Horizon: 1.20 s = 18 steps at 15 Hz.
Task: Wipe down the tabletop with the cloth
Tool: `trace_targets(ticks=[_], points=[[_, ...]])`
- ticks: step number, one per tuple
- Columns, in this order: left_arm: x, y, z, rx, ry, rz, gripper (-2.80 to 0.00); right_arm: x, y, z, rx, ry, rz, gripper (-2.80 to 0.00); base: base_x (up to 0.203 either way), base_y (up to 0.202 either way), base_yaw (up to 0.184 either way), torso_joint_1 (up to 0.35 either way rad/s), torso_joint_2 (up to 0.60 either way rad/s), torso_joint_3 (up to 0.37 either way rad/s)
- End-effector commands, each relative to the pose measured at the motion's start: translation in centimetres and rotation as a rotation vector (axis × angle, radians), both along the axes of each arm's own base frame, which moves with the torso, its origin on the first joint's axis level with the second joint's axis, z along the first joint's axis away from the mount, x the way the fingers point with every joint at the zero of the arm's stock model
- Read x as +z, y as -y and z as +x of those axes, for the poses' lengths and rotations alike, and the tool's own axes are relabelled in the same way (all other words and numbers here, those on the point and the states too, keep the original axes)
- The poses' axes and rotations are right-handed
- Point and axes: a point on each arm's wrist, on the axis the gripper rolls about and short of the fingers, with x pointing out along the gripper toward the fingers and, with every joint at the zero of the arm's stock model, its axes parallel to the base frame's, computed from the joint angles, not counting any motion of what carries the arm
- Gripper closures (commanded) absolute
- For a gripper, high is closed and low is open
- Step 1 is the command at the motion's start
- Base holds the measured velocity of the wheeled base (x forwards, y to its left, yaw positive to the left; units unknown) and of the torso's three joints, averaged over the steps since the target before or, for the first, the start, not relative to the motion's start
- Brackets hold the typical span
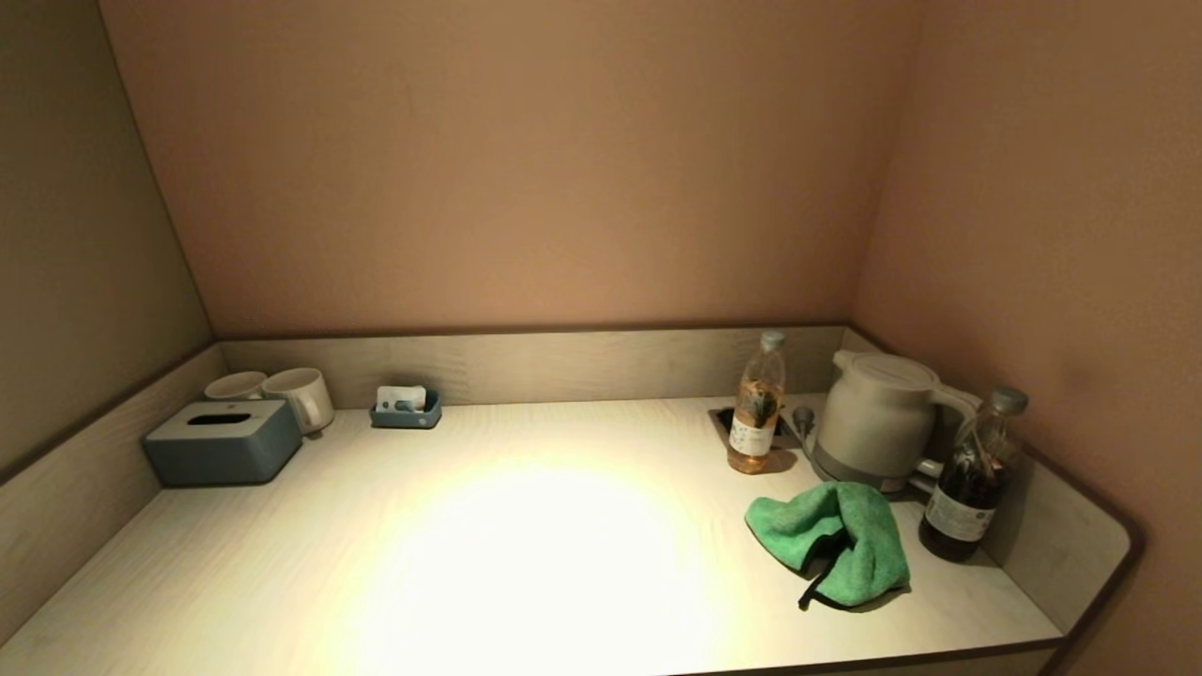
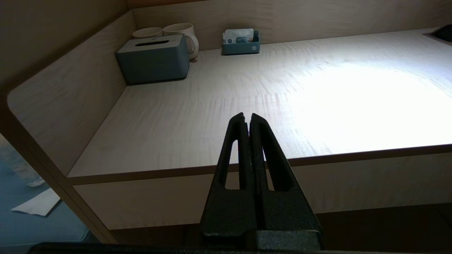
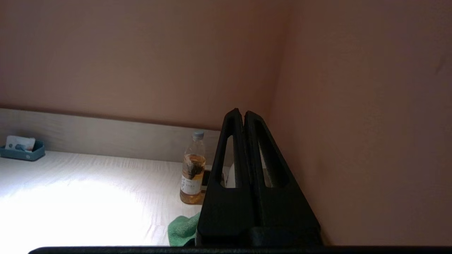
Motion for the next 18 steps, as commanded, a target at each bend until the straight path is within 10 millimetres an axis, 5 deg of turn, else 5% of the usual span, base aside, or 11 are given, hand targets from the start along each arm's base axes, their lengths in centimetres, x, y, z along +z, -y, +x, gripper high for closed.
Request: trace_targets(ticks=[1,8,13,18], points=[[0.0,0.0,0.0,0.0,0.0,0.0,0.0,-2.7,-0.2,-3.3,0.006,-0.1,0.007,0.0,0.0,0.0,0.0,0.0,0.0,0.0],[0.0,0.0,0.0,0.0,0.0,0.0,0.0,-7.7,-0.2,-8.3,0.038,-0.111,0.017,0.0,0.0,0.0,0.0,0.0,0.0,0.0],[0.0,0.0,0.0,0.0,0.0,0.0,0.0,-10.3,0.0,-9.6,0.005,-0.063,0.026,0.0,0.0,0.0,0.0,0.0,0.0,0.0],[0.0,0.0,0.0,0.0,0.0,0.0,0.0,-14.6,0.1,-6.1,-0.068,0.018,0.017,0.0,0.0,0.0,0.0,0.0,0.0,0.0]])
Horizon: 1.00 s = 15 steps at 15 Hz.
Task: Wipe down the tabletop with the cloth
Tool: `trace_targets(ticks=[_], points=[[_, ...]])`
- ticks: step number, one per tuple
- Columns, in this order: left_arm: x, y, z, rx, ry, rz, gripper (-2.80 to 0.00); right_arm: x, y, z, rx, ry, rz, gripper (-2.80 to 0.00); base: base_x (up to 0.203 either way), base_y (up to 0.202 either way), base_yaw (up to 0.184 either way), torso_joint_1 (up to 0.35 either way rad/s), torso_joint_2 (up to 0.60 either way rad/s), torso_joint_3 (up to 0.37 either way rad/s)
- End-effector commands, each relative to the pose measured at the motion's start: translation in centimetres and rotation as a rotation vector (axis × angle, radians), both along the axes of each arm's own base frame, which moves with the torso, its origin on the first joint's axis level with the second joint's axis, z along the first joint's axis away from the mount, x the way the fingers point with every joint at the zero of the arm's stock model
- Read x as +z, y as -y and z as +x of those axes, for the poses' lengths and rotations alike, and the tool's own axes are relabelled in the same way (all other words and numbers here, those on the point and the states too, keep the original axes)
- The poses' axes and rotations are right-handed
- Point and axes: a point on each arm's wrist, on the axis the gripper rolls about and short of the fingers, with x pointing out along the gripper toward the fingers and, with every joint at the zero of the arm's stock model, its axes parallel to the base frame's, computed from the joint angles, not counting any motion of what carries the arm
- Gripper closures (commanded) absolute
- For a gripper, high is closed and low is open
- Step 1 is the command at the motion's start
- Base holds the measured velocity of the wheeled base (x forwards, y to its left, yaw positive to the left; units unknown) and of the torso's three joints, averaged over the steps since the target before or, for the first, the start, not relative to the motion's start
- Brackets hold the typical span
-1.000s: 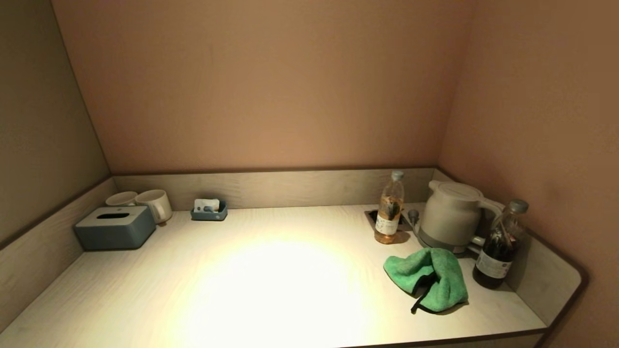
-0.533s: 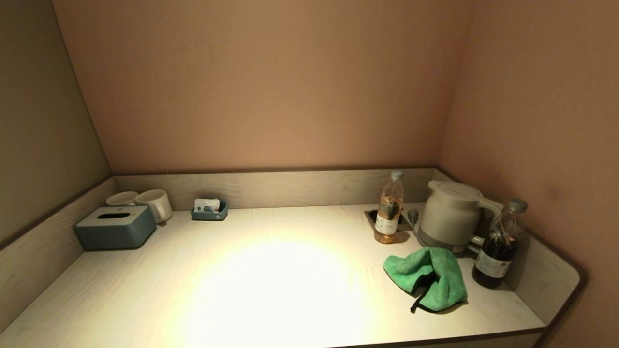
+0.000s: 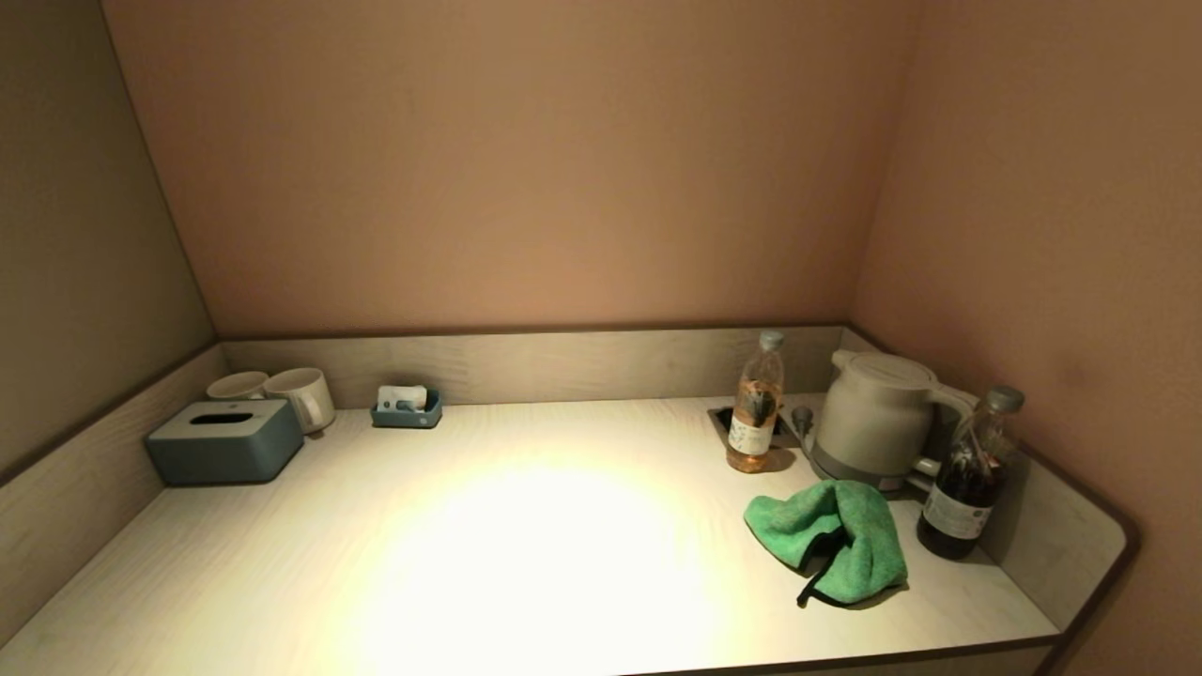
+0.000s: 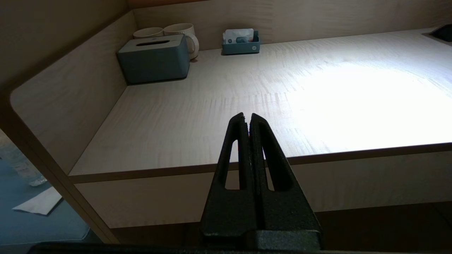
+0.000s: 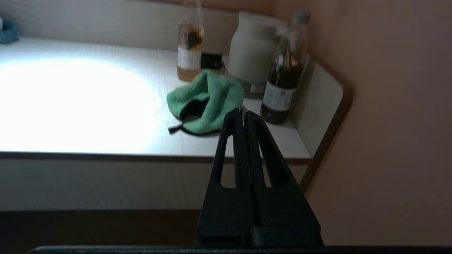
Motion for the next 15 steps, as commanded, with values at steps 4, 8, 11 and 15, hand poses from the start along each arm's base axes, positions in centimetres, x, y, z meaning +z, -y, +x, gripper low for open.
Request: trace_targets(ticks=[4,8,11,15], points=[[0.0,0.0,0.0,0.0,0.0,0.0,0.0,0.4,0.0,0.7,-0.012,0.243,0.0,0.0,0.0,0.0,0.0,0.0,0.0,0.0],[0.0,0.0,0.0,0.0,0.0,0.0,0.0,-0.7,0.0,1.1,-0.004,0.186,0.023,0.0,0.0,0.0,0.0,0.0,0.0,0.0],[0.0,0.0,0.0,0.0,0.0,0.0,0.0,-1.6,0.0,1.2,0.015,0.094,0.027,0.0,0.0,0.0,0.0,0.0,0.0,0.0],[0.0,0.0,0.0,0.0,0.0,0.0,0.0,-2.7,-0.1,1.3,0.046,-0.015,0.039,0.0,0.0,0.0,0.0,0.0,0.0,0.0]])
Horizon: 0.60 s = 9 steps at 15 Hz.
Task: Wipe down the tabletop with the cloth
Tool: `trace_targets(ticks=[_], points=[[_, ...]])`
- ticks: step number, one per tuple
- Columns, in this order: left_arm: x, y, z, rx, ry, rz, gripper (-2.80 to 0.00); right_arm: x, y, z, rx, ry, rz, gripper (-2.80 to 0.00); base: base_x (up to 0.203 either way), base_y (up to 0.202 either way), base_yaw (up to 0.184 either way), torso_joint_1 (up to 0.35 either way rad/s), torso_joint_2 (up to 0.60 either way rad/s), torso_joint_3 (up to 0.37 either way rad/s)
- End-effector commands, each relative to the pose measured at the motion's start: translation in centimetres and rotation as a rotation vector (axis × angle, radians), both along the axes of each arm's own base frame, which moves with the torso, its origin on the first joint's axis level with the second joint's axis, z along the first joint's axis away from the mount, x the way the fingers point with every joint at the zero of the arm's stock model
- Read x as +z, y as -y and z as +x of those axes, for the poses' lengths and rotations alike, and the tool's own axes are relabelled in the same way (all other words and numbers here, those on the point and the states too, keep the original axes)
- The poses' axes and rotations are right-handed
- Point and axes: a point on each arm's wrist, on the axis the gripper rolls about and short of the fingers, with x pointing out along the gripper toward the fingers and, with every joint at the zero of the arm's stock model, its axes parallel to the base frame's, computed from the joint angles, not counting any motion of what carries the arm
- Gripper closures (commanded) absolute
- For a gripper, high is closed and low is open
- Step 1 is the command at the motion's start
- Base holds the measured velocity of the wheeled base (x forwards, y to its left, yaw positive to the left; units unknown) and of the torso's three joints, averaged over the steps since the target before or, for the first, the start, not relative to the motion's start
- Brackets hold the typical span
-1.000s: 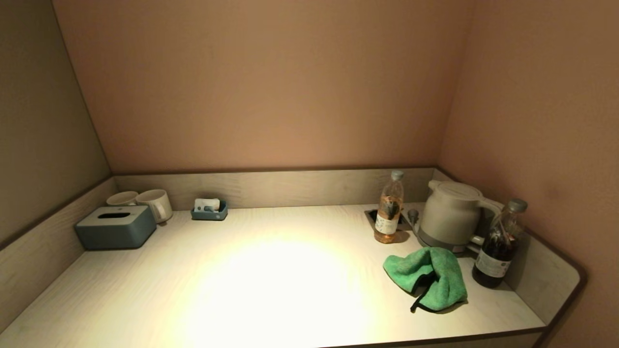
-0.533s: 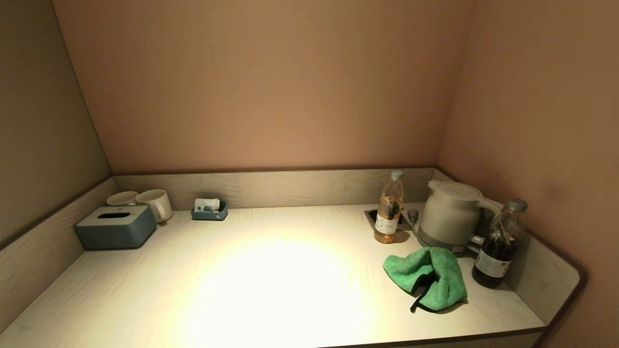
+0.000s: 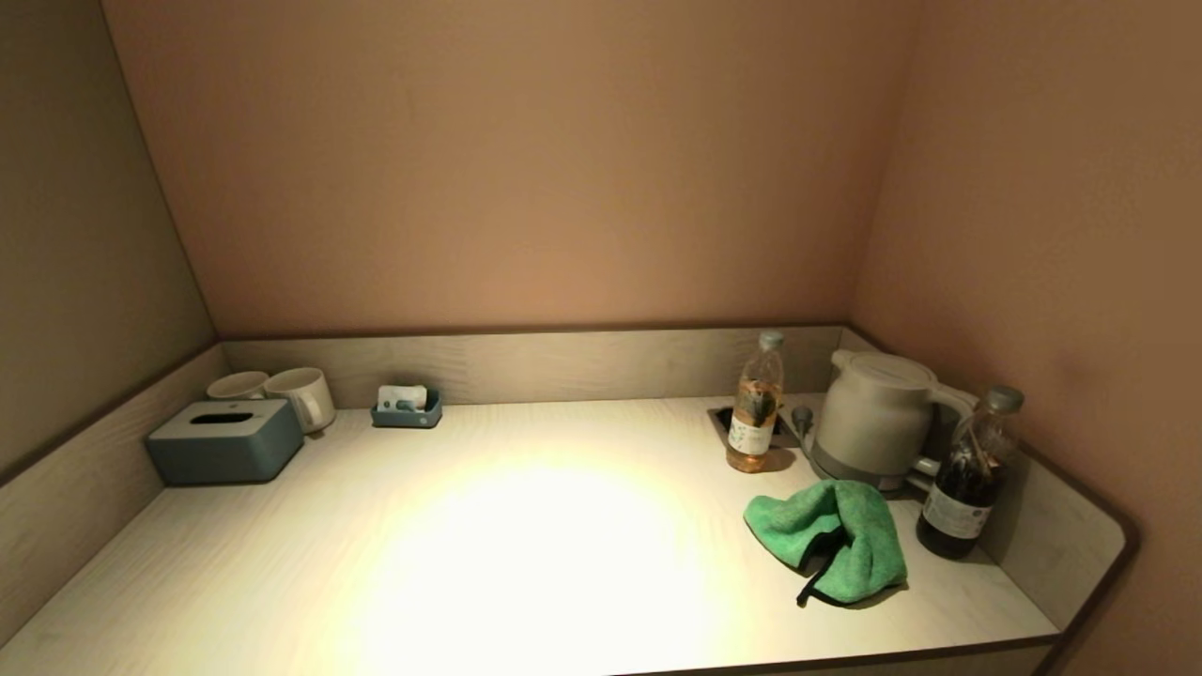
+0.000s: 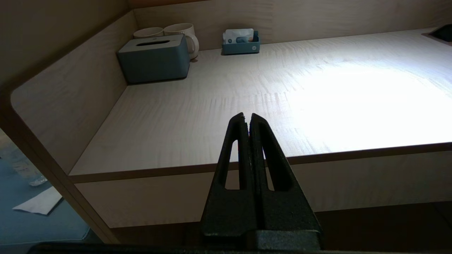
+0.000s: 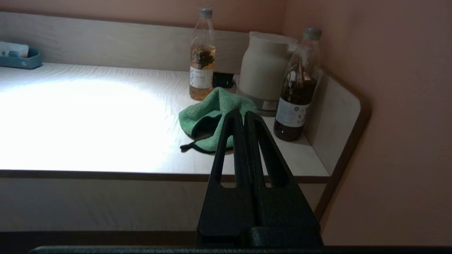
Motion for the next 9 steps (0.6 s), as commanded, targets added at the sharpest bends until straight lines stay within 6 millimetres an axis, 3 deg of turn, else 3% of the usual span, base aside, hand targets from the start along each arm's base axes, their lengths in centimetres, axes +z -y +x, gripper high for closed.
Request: trace_targets(ticks=[1,9], points=[[0.0,0.0,0.0,0.001,0.0,0.0,0.0,-1.04,-0.01,0.06,0.005,-0.103,0.014,0.0,0.0,0.0,0.0,0.0,0.0,0.0],[0.0,0.0,0.0,0.001,0.0,0.0,0.0,-1.01,0.02,0.07,0.0,-0.1,0.082,0.0,0.0,0.0,0.0,0.0,0.0,0.0]])
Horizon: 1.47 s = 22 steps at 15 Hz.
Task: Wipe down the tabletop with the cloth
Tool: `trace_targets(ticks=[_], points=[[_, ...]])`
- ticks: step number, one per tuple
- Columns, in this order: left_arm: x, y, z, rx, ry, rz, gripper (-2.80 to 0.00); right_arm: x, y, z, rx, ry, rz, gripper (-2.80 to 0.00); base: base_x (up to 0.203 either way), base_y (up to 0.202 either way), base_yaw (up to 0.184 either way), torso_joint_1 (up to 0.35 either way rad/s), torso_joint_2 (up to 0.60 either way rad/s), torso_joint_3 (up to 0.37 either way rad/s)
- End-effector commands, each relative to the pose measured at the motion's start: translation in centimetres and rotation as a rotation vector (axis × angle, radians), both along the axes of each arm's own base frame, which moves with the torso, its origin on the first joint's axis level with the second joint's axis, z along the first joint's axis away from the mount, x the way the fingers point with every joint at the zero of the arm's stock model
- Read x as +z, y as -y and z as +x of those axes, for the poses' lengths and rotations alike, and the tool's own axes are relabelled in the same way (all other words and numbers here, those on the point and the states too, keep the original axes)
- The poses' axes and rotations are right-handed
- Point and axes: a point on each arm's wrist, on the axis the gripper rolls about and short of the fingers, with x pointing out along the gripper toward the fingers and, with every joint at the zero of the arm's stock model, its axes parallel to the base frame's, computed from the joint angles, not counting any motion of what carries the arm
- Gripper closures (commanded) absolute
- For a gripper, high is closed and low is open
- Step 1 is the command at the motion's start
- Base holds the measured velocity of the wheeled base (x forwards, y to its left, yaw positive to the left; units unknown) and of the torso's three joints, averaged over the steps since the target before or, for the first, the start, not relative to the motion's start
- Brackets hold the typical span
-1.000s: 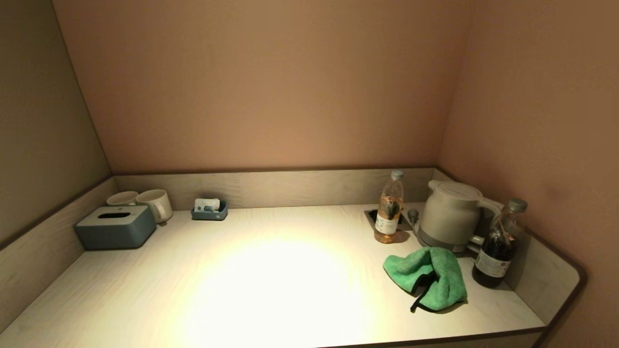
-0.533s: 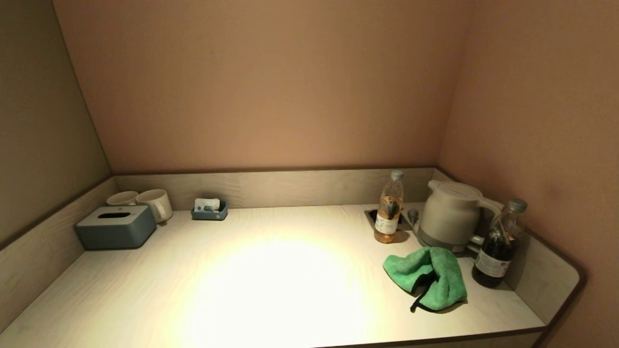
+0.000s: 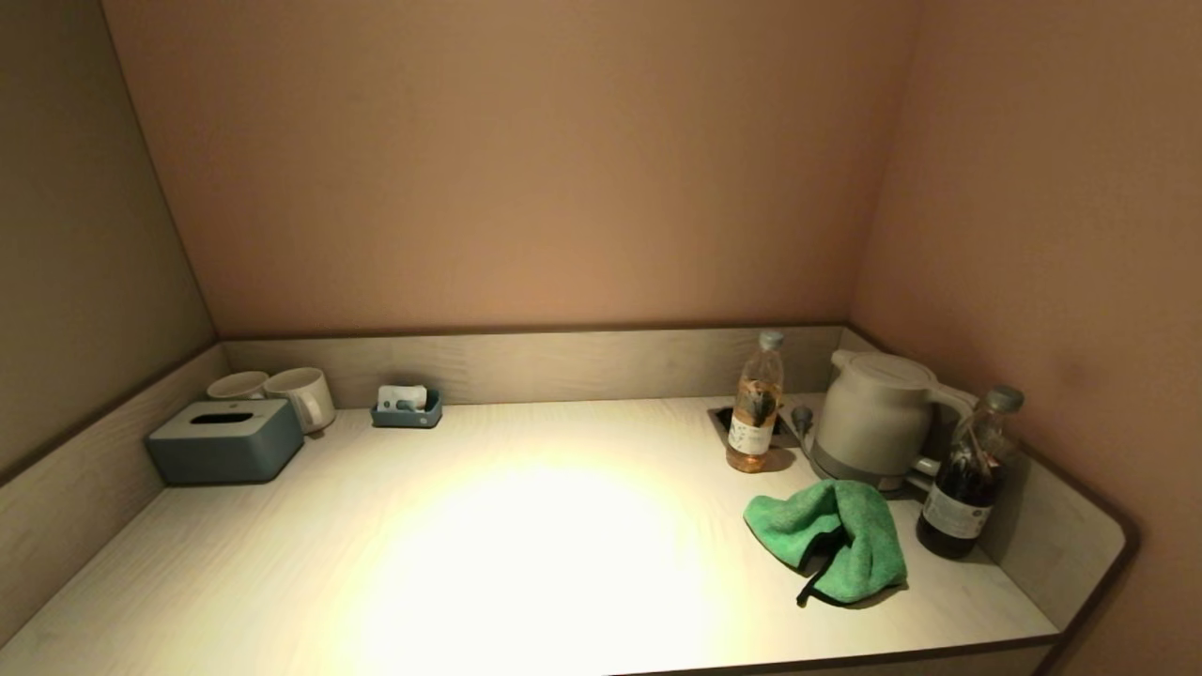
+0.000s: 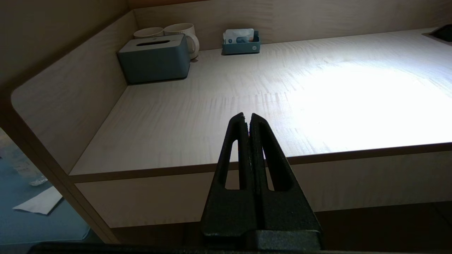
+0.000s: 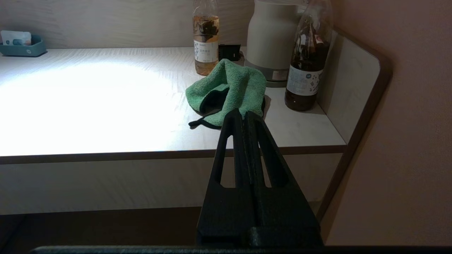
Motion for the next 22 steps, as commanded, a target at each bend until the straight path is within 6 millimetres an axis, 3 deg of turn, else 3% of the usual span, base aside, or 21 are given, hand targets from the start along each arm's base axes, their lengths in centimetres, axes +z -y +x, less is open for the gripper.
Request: trace_targets(ticks=[1,22], points=[[0.0,0.0,0.0,0.001,0.0,0.0,0.0,0.02,0.0,0.01,0.001,0.0,0.001,0.0,0.0,0.0,0.0,0.0,0.0,0.0],[0.0,0.0,0.0,0.001,0.0,0.0,0.0,0.03,0.0,0.01,0.001,0.002,0.001,0.0,0.0,0.0,0.0,0.0,0.0,0.0]])
